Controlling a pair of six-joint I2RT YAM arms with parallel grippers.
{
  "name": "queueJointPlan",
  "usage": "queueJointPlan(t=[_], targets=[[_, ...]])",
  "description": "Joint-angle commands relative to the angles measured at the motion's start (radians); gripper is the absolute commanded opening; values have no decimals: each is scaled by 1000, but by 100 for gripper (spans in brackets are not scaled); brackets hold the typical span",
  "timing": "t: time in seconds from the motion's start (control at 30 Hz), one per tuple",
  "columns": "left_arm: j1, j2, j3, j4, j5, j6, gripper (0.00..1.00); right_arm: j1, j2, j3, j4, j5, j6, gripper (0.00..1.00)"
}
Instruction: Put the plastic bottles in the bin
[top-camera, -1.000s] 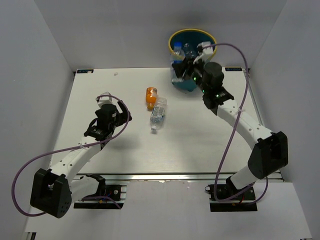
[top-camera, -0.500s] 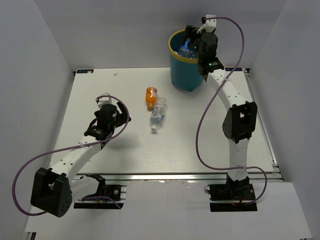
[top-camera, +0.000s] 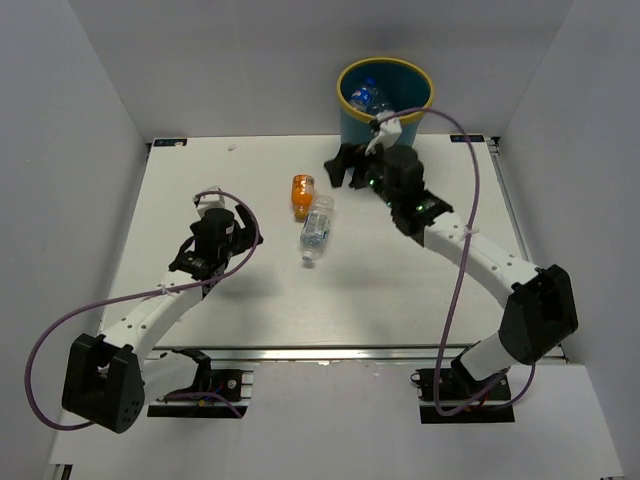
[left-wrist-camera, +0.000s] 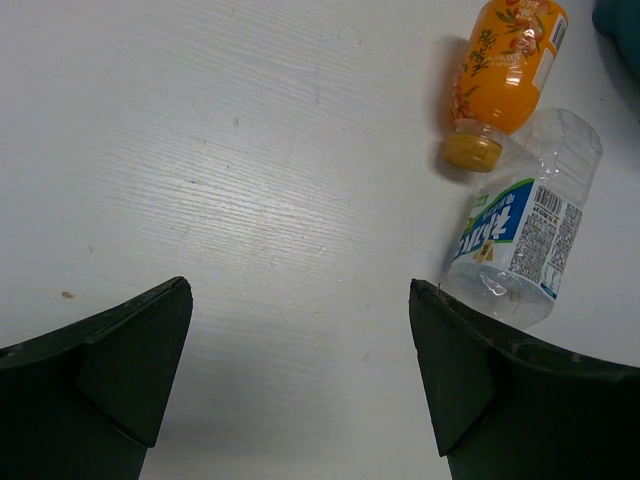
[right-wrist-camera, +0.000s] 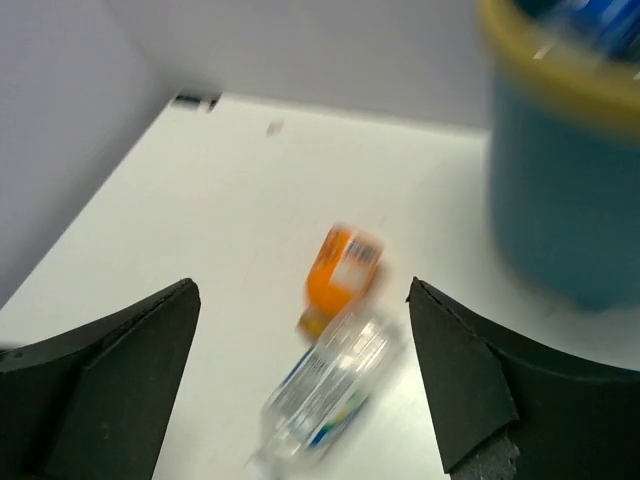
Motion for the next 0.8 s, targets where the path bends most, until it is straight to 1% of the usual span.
queueJointPlan(t=[0.0,0.07,0.1,0.13,0.17,0.23,0.33,0.4,0.47,0.57,0.67,0.7,0.77], targets=[[5,0,33,0,28,0,98,96,-27,-156,32,141,108,89],[5,-3,28,0,37,1,98,121,17,-187,60,138,152,89],[5,-3,28,0,46,1,98,136,43,-172,63,116,160,89],[5,-4,27,0,48,3,98,144,77,-144,4,106,172,89],[5,-3,30,-5,51,1,98,153,147,-77,-38,103,191,89],[5,-4,33,-15,42,-2,98,183,209,-31,-110,143,205,89],[5,-21,33,-28,25,-5,98,204,302,3,-119,238,243,89],[5,-29,25,-20,26,-3,98,212,335,35,-135,317,257,89],[5,-35,24,-17,30,-3,98,219,381,57,-161,364,257,89],[5,-30,22,-8,43,0,98,223,452,120,-201,341,258,89],[5,-21,24,-8,48,-2,98,223,517,166,-205,319,268,89],[3,-21,27,-14,43,-3,98,223,531,183,-249,338,271,89],[5,-26,27,-18,40,-3,98,224,556,207,-268,371,274,89]])
